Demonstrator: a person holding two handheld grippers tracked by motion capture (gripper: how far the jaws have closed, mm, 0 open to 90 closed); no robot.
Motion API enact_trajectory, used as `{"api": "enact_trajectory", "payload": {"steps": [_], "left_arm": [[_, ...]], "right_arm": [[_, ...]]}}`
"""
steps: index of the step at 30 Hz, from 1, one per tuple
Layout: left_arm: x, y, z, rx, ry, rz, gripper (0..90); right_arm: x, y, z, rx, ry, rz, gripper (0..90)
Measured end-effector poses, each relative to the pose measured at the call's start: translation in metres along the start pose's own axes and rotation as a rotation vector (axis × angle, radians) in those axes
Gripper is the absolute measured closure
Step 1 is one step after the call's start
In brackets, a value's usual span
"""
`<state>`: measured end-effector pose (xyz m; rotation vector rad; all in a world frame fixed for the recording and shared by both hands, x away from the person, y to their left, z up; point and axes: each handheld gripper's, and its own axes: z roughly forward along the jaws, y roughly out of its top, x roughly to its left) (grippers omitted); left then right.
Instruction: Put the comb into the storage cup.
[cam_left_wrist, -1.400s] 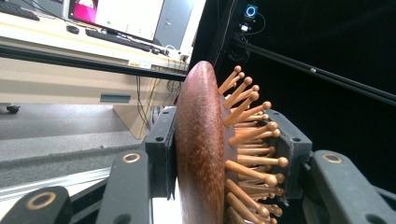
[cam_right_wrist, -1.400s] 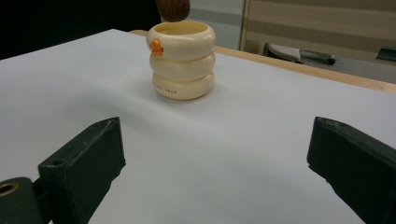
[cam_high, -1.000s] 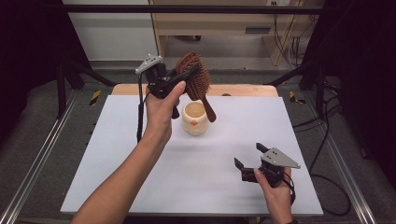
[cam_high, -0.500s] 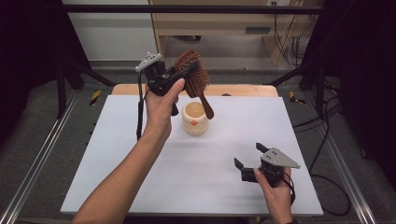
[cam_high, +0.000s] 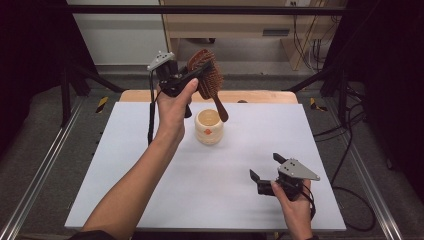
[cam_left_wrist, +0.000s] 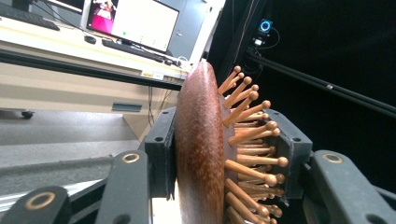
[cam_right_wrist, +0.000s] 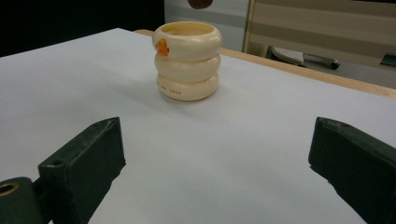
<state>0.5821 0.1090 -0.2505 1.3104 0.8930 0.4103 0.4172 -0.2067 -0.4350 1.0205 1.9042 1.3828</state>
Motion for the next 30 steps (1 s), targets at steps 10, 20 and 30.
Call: {"api": "enact_trajectory", "payload": {"steps": [10,20,30], "left_arm": [[0.013,-0.001,0.005,-0.005,0.024,-0.016,50.6],[0.019,-0.003,0.006,-0.016,0.044,-0.024,50.5],[0.02,0.0,0.003,-0.026,0.079,-0.014,50.6]], "right_arm": [[0.0,0.0,0.001,0.002,0.003,-0.002,4.1],[0.0,0.0,0.001,-0.003,0.003,0.005,4.1],[-0.001,0.002,0.0,-0.021,-0.002,0.009,4.1]]}}
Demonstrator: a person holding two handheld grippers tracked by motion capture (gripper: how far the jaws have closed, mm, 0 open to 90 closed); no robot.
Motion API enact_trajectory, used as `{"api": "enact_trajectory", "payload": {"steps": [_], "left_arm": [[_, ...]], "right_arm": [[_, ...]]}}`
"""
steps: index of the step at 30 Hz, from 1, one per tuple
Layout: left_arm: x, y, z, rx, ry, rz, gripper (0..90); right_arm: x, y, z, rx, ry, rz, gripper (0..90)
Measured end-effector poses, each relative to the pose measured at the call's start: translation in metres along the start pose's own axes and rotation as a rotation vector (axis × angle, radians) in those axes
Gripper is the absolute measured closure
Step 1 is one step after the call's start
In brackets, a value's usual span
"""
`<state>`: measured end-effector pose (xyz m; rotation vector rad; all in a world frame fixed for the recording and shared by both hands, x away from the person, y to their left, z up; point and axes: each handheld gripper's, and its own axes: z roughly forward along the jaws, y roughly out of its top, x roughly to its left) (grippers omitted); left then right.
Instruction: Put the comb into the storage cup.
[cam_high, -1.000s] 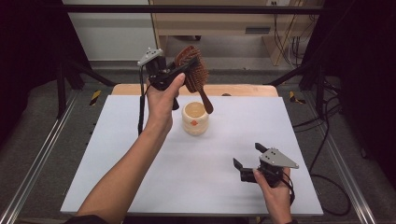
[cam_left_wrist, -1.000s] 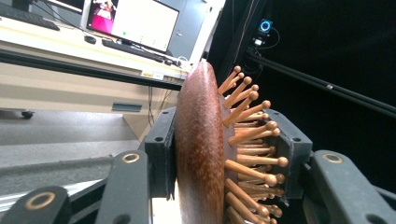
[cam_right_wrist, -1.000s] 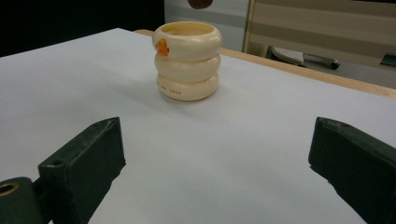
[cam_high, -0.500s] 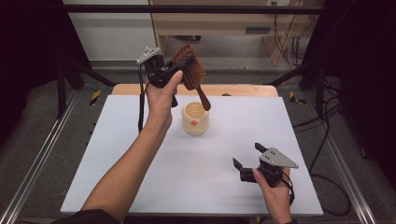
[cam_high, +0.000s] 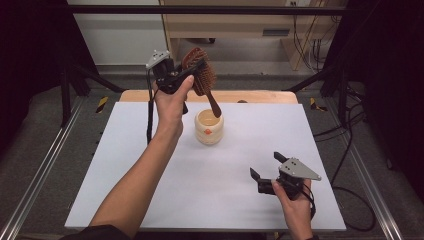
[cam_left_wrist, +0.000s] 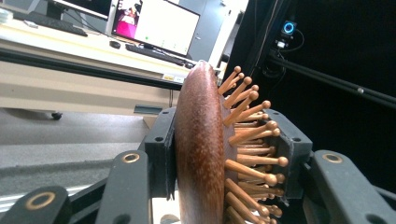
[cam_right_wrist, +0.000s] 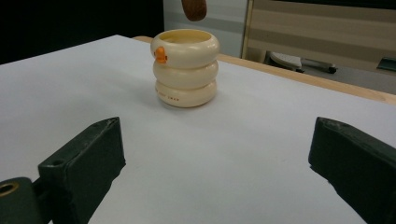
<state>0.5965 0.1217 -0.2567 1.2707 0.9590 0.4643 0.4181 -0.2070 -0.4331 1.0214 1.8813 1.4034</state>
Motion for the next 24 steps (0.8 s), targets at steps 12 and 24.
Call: {"api": "enact_trajectory", "payload": {"steps": [12,24], "left_arm": [[0.005,0.001,0.001,-0.013,0.015,0.013,50.6],[0.015,0.0,0.003,-0.016,0.036,-0.002,50.6]], "right_arm": [[0.001,0.0,0.002,0.006,0.009,0.0,4.1],[0.002,-0.001,0.002,0.005,0.011,-0.009,4.5]]}}
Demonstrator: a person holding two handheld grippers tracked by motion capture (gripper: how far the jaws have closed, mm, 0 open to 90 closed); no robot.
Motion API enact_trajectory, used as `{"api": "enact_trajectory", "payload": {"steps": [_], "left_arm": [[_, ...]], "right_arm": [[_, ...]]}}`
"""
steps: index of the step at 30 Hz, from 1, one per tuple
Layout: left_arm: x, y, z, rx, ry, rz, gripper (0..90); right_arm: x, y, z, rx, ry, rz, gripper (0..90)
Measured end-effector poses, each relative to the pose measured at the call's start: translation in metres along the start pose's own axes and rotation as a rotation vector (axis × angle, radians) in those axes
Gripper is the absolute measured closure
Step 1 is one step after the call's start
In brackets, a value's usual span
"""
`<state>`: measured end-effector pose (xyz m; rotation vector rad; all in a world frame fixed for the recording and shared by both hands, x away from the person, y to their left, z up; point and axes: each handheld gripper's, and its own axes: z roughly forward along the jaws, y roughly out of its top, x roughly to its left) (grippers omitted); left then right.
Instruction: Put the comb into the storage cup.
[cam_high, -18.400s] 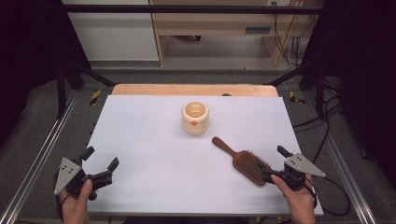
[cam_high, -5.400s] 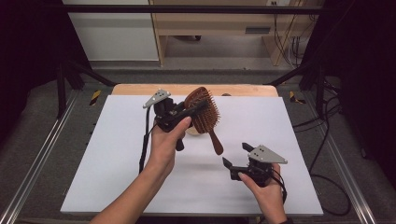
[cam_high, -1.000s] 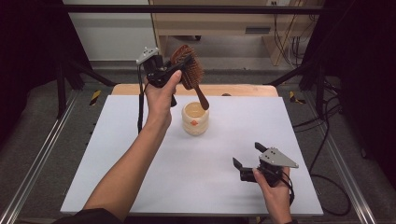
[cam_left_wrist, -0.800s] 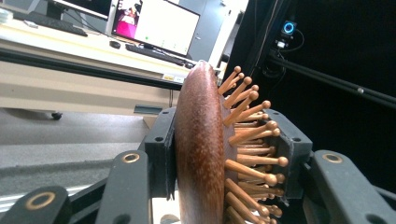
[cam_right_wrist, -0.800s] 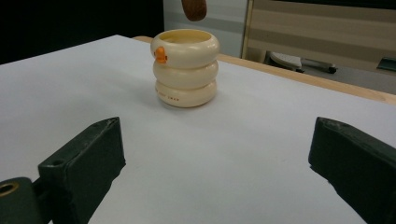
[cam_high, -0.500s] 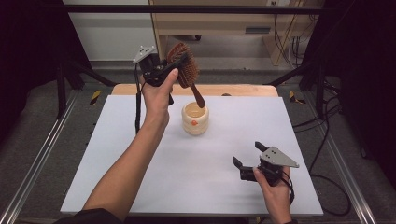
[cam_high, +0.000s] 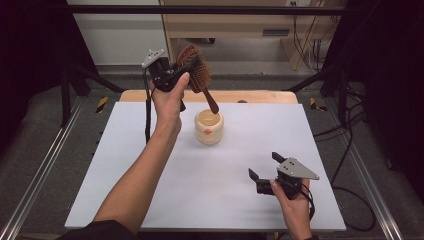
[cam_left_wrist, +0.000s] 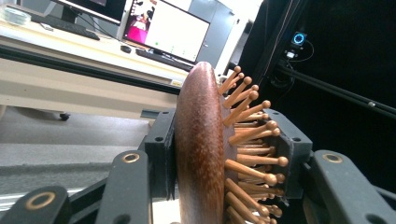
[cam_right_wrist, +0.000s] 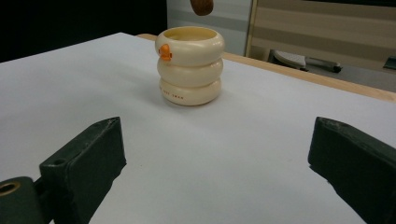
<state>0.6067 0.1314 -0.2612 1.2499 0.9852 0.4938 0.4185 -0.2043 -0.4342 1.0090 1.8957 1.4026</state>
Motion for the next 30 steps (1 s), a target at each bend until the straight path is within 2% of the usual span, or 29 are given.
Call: {"api": "enact_trajectory", "payload": {"steps": [8,12,22,30], "left_arm": [[0.0054,-0.003,0.001,0.006,0.004,0.005,50.6],[0.0055,-0.0084,0.0035,0.005,0.004,-0.01,50.6],[0.0034,-0.0094,0.0043,0.013,0.005,0.019,50.6],[0.0056,-0.0092,0.0041,0.009,0.016,0.02,50.5]], "right_arm": [[-0.0001,-0.0002,0.0005,0.002,-0.009,-0.006,4.3],[0.0005,-0.0004,0.0008,0.005,-0.006,-0.011,4.4],[-0.0001,-0.0004,-0.0001,0.002,-0.008,-0.011,4.3],[-0.0001,-0.0004,0.0002,0.002,-0.008,-0.013,4.4]]}}
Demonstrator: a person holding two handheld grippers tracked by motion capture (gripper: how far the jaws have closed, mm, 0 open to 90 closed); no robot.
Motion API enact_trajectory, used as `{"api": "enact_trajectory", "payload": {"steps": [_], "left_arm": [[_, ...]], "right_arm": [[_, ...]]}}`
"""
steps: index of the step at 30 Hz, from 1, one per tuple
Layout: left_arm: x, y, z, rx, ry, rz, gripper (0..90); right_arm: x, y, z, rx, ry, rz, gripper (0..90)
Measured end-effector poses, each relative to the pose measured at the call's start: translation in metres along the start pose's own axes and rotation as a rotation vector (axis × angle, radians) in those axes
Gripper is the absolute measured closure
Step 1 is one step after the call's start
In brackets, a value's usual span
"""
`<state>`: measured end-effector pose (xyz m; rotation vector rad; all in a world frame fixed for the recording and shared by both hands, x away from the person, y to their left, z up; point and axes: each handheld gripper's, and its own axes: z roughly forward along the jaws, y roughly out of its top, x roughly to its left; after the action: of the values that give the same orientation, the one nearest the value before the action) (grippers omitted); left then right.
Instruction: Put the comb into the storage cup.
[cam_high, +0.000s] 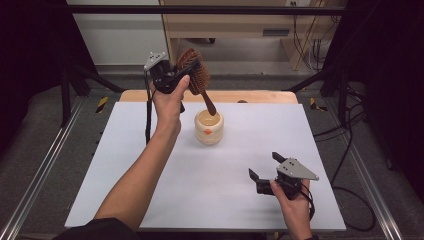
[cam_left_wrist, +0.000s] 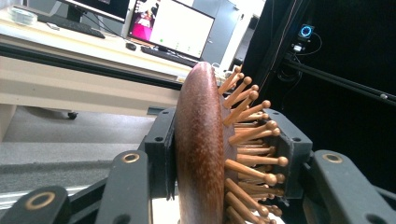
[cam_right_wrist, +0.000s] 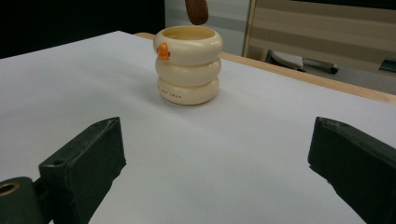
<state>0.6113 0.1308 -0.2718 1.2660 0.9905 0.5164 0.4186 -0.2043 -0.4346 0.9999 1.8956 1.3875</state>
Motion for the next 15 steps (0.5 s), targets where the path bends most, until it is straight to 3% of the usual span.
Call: {"api": "enact_trajectory", "payload": {"steps": [15], "left_arm": [[0.0042,-0.0069,-0.0002,0.012,0.007,0.011,50.5]], "right_arm": [[-0.0002,0.0,-0.0007,-0.004,0.009,0.002,4.3]]}}
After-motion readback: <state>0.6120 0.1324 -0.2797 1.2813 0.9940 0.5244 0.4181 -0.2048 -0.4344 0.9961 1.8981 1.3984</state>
